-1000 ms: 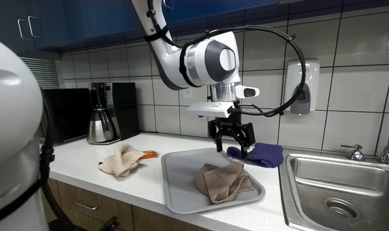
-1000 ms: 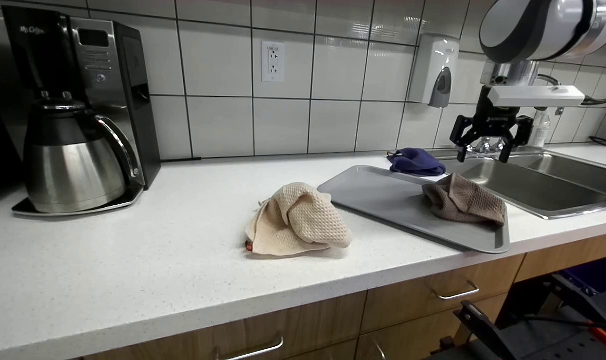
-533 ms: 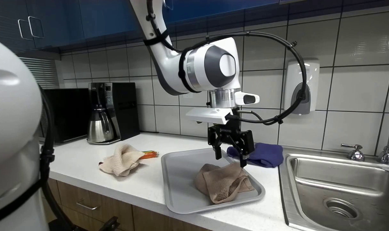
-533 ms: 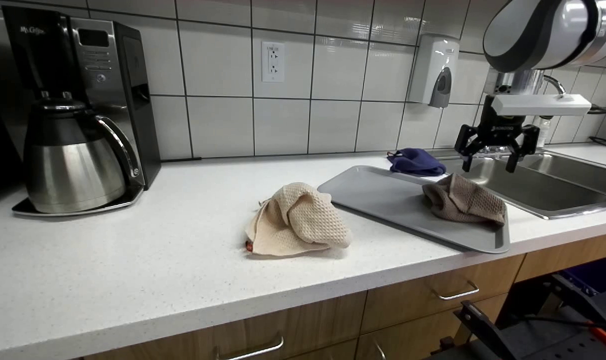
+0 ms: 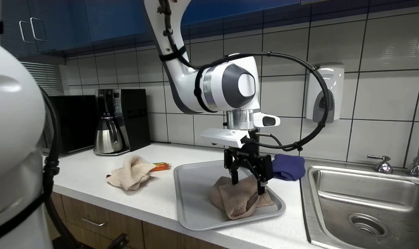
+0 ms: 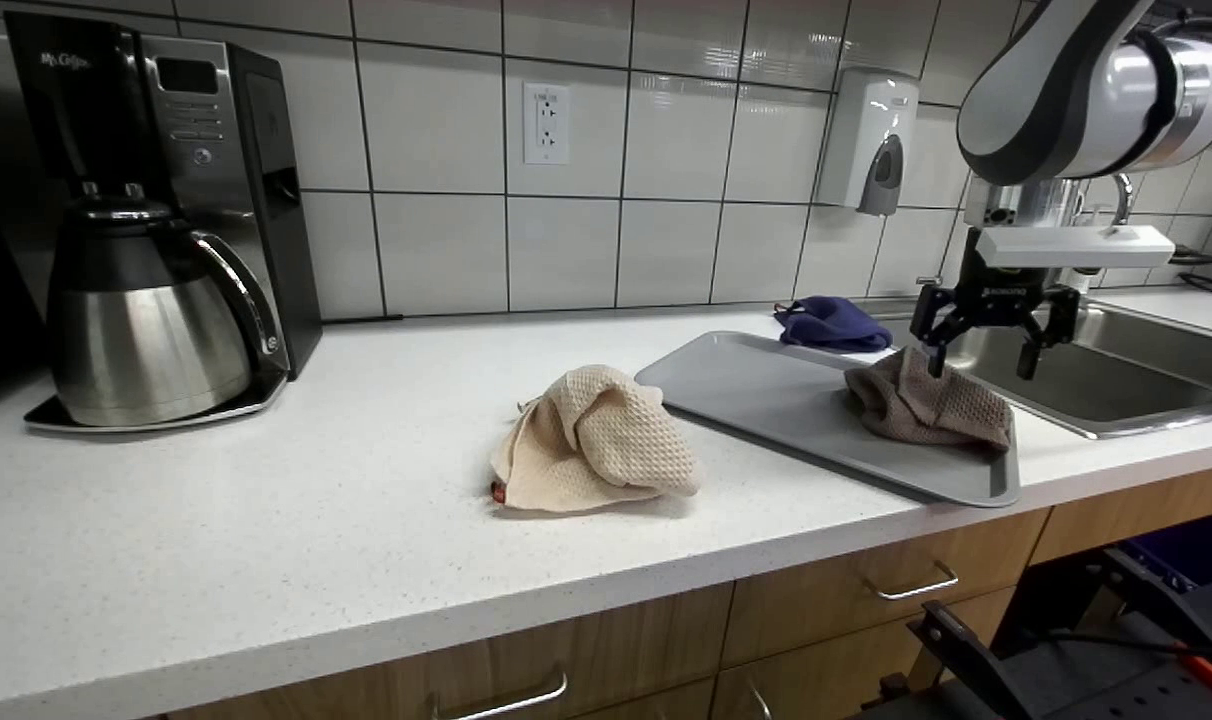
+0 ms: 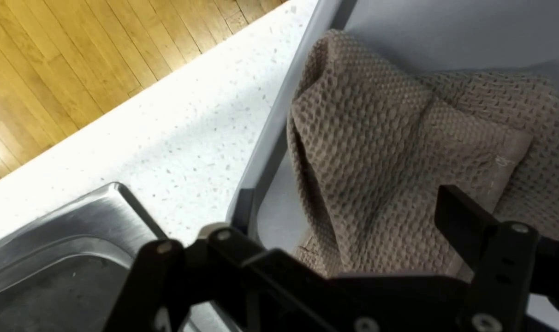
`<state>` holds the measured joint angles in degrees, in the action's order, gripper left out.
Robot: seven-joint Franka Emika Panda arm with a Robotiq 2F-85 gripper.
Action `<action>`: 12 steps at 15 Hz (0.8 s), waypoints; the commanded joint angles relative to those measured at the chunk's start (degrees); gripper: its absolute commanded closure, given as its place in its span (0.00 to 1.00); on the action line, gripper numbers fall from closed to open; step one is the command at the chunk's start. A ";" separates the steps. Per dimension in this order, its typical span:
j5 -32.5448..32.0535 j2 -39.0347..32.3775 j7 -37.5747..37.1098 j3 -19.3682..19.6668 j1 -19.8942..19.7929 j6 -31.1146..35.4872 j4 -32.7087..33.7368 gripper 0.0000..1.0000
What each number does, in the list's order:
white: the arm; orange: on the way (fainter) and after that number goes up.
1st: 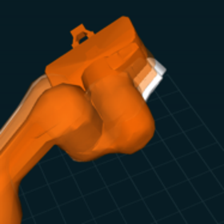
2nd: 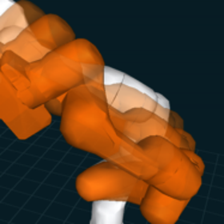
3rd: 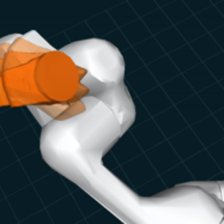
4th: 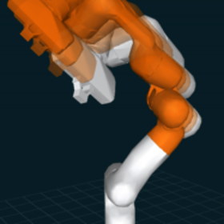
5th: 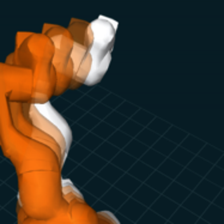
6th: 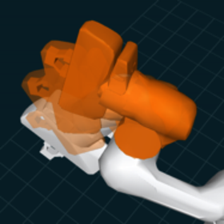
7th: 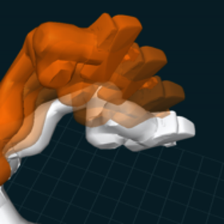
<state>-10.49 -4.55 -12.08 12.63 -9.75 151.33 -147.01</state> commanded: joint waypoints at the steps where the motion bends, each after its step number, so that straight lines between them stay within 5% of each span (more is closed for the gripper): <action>1: 1.00 -4.24 -1.21 0.19 -0.10 1.89 2.07 0.00; 12: 8.33 -13.82 0.97 -1.05 1.02 3.44 9.41 0.00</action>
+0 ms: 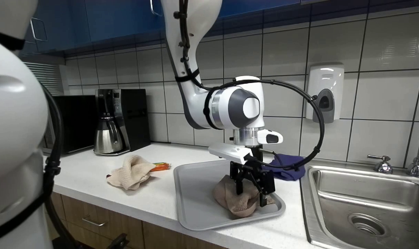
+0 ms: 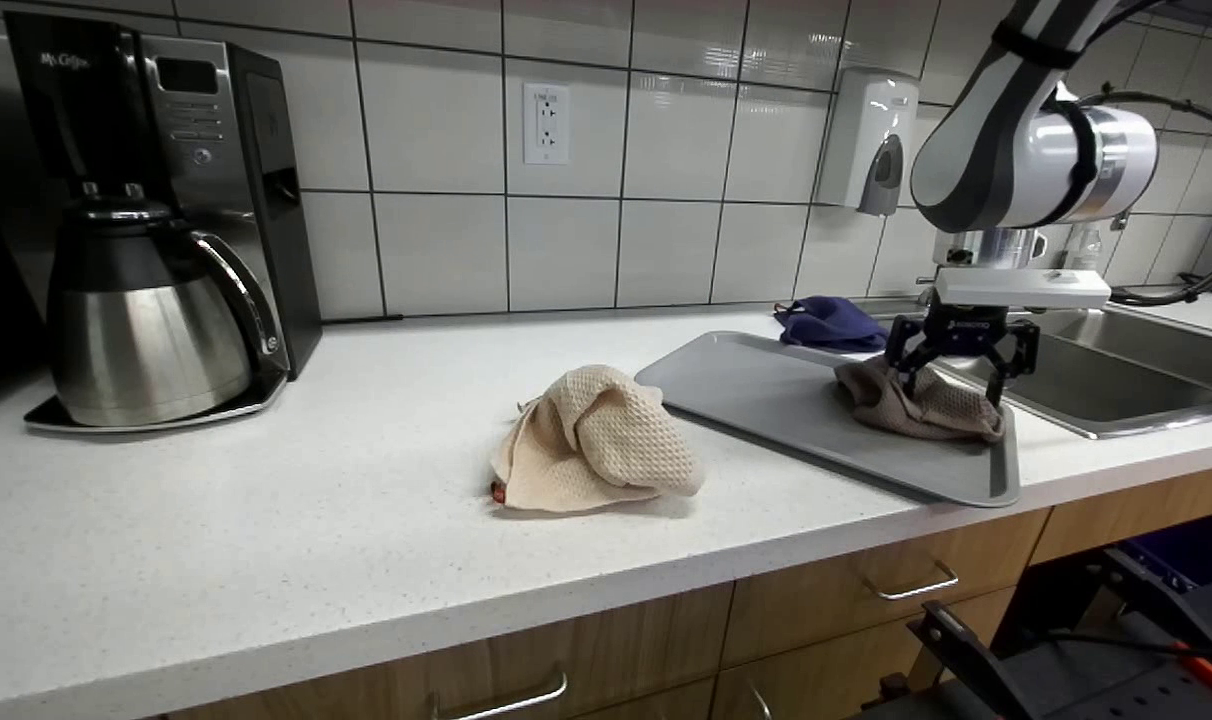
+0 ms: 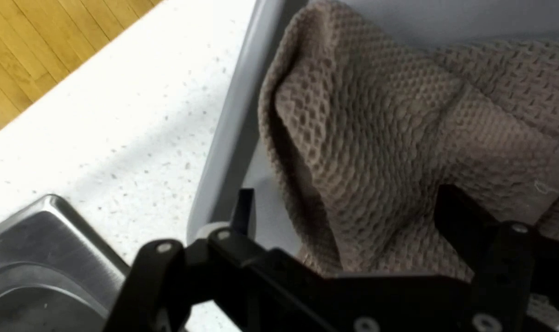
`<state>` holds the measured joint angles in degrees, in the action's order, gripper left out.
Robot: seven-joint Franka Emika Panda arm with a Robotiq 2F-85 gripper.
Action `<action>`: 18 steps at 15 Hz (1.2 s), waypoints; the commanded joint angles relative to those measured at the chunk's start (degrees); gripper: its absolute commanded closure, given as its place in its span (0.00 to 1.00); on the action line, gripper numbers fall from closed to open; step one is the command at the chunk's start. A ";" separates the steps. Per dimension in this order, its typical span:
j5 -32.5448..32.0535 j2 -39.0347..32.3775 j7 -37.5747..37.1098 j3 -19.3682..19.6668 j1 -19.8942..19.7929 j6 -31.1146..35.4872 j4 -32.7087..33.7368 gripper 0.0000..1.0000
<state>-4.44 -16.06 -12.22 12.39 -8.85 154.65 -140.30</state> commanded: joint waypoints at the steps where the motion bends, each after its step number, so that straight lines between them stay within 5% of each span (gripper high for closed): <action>1: 2.75 -2.76 1.23 -0.96 0.21 0.06 3.23 0.00; 4: 4.41 -3.86 1.91 -1.61 -0.11 0.06 4.42 0.00; 5: 5.35 -3.99 2.45 -2.00 -0.45 0.19 4.56 0.25; 14: 7.78 -3.11 4.01 -2.25 -0.81 0.58 4.76 0.90; 16: 8.02 -2.78 4.06 -2.20 -0.81 0.59 4.56 1.00; 18: 7.96 -2.09 3.97 -2.12 -0.74 0.54 4.19 0.98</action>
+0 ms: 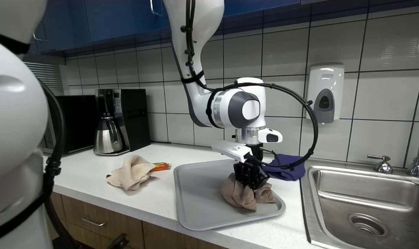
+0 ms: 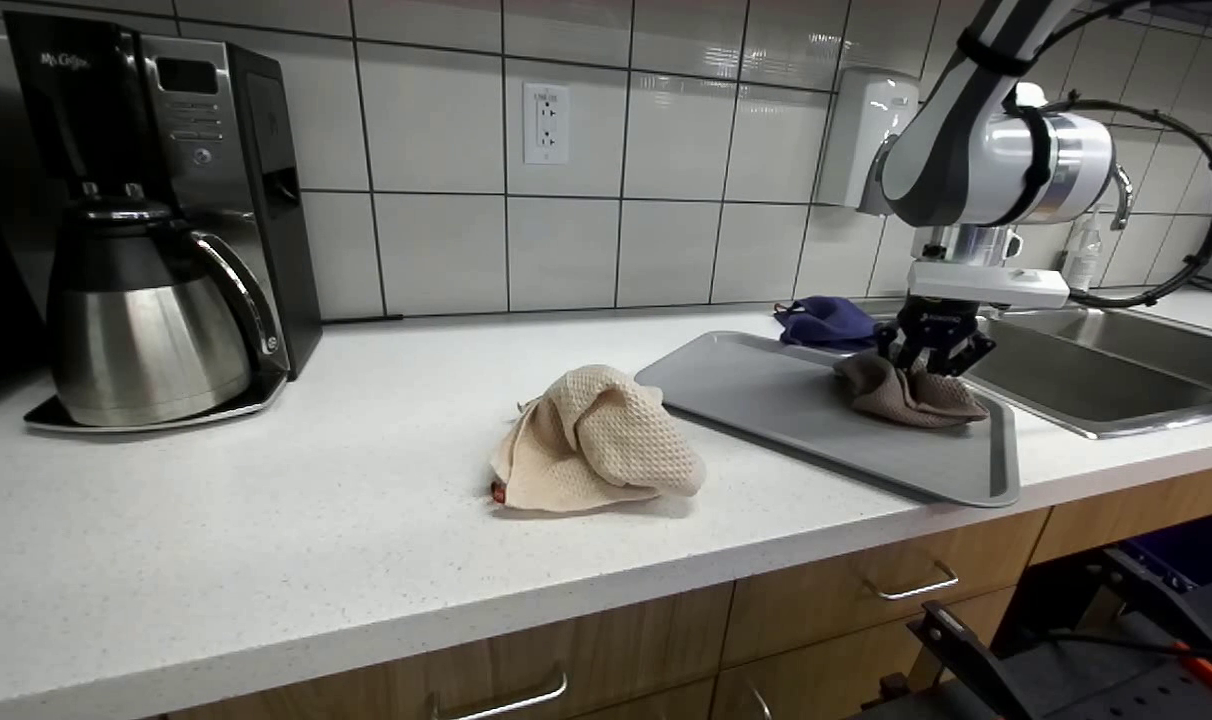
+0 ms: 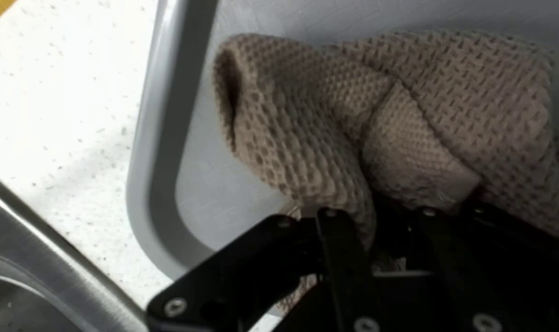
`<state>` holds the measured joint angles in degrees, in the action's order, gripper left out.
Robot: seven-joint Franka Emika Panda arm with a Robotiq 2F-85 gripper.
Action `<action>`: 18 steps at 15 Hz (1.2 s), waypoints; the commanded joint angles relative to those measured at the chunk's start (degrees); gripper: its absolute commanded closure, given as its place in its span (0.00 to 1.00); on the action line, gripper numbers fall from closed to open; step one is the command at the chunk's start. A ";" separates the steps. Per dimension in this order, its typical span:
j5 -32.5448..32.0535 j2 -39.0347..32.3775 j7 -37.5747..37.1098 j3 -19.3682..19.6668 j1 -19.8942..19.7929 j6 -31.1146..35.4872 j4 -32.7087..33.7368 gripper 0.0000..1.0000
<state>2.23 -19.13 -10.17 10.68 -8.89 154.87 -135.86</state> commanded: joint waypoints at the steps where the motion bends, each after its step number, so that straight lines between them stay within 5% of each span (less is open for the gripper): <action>1: 1.13 1.49 1.82 -0.37 -0.53 0.23 -0.48 0.97; 18: -0.89 18.60 1.23 -2.45 3.46 -2.91 -5.64 0.97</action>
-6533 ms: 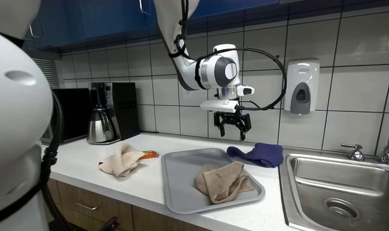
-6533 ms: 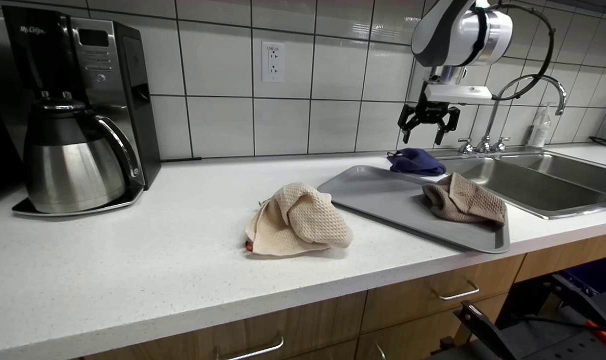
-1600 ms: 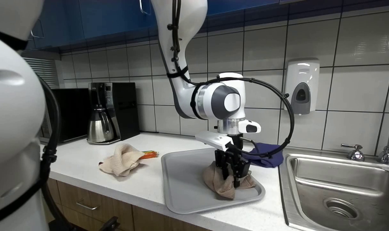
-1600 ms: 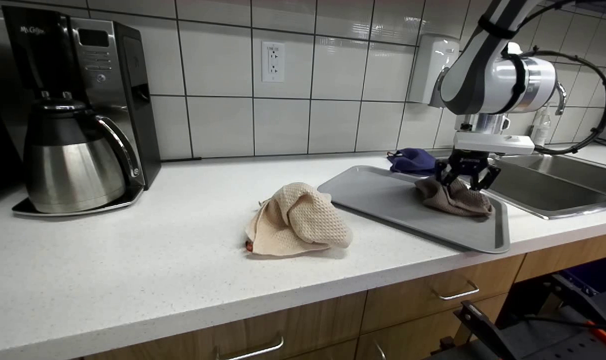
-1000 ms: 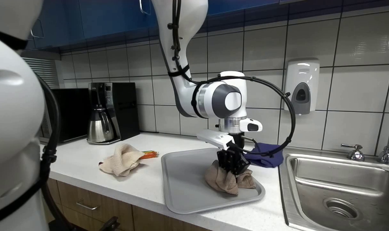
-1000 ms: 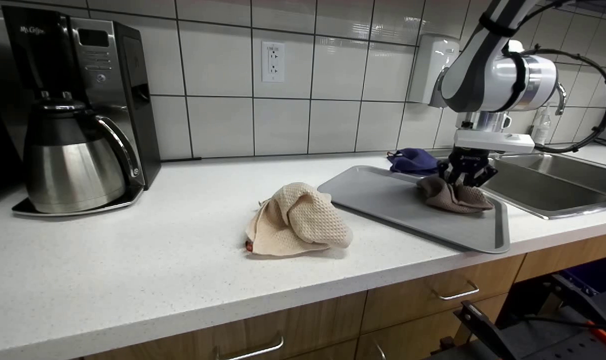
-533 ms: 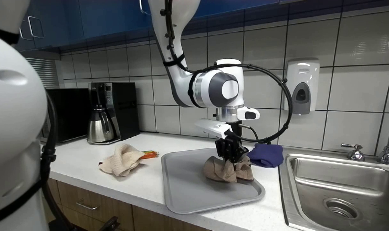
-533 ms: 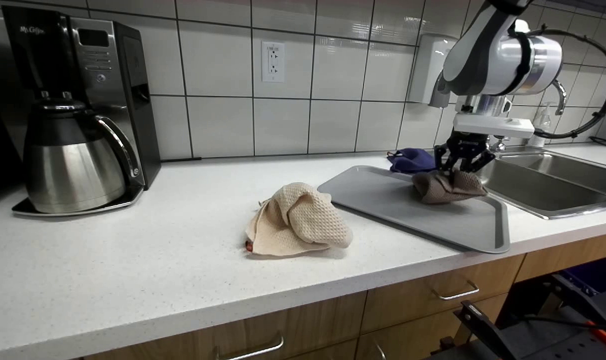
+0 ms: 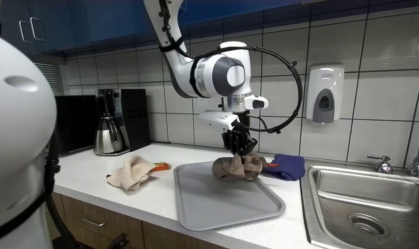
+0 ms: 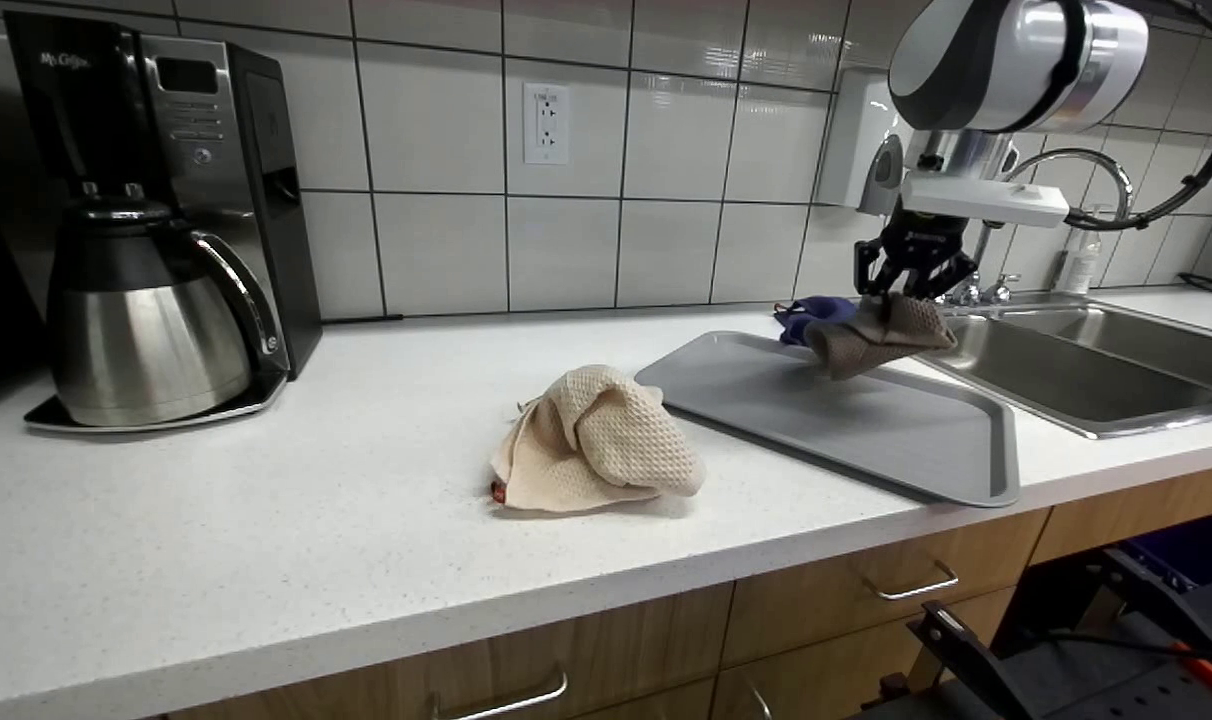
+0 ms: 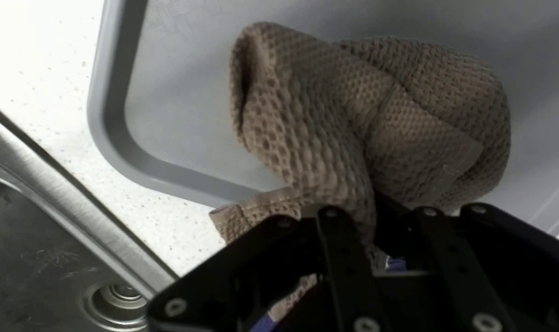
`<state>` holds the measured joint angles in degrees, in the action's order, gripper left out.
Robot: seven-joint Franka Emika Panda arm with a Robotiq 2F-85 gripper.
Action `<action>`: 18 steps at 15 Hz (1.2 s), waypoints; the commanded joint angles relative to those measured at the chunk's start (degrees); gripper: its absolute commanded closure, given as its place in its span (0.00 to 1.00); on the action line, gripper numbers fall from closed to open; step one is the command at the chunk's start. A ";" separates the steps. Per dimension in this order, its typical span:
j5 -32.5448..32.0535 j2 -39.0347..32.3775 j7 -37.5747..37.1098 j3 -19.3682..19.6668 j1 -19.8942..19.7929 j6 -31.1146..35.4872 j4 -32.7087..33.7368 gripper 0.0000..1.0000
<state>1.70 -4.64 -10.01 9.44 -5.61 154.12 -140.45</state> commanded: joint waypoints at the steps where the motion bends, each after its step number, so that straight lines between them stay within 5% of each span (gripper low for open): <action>1: 0.02 4.57 1.45 -1.63 0.33 -2.34 -0.79 0.97; 9: 3.01 2.29 5.10 -4.87 1.94 -1.80 3.18 0.97; 18: 7.30 -8.13 12.35 -8.40 2.48 -1.82 14.40 0.97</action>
<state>7.18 -8.42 -1.20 2.28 -2.64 153.83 -131.79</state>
